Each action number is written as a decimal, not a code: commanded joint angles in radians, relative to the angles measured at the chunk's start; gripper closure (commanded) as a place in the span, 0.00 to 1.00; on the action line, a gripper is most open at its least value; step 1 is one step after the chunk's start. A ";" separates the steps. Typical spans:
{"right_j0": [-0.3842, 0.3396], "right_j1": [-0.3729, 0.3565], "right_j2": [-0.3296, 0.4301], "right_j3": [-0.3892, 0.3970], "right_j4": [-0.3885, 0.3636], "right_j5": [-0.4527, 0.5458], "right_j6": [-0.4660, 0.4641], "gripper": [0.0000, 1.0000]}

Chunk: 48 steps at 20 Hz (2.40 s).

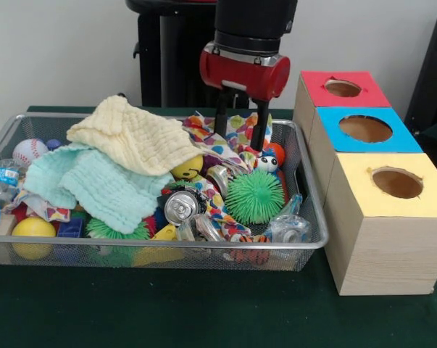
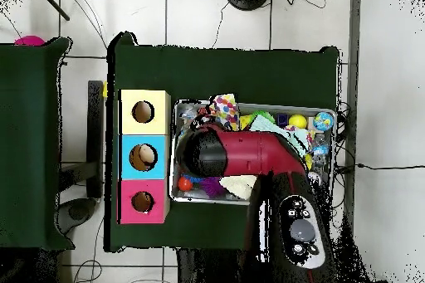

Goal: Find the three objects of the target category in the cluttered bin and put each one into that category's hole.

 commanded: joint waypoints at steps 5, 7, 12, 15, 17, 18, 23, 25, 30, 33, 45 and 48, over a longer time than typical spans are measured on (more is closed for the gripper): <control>-0.018 -0.073 0.158 -0.040 -0.055 0.303 -0.281 0.00; -0.017 -0.083 0.166 -0.045 -0.046 0.336 -0.271 0.00; -0.030 -0.102 0.188 -0.052 -0.040 0.387 -0.249 0.00; -0.022 -0.134 0.188 -0.050 -0.047 0.420 -0.236 0.00; -0.026 -0.090 0.181 -0.024 -0.067 0.346 -0.192 0.00; -0.023 -0.060 0.170 -0.007 -0.083 0.295 -0.161 0.00; 0.031 0.052 0.094 -0.011 -0.172 0.138 -0.035 0.00; 0.079 0.081 0.047 -0.045 -0.209 0.127 0.018 0.00; 0.157 0.185 -0.018 -0.158 -0.243 0.134 0.074 0.00; 0.164 0.226 -0.023 -0.185 -0.232 0.150 0.056 0.00; 0.594 0.254 -0.520 -0.400 -0.334 0.332 0.484 0.00; 0.647 0.299 -0.609 -0.416 -0.319 0.333 0.580 0.00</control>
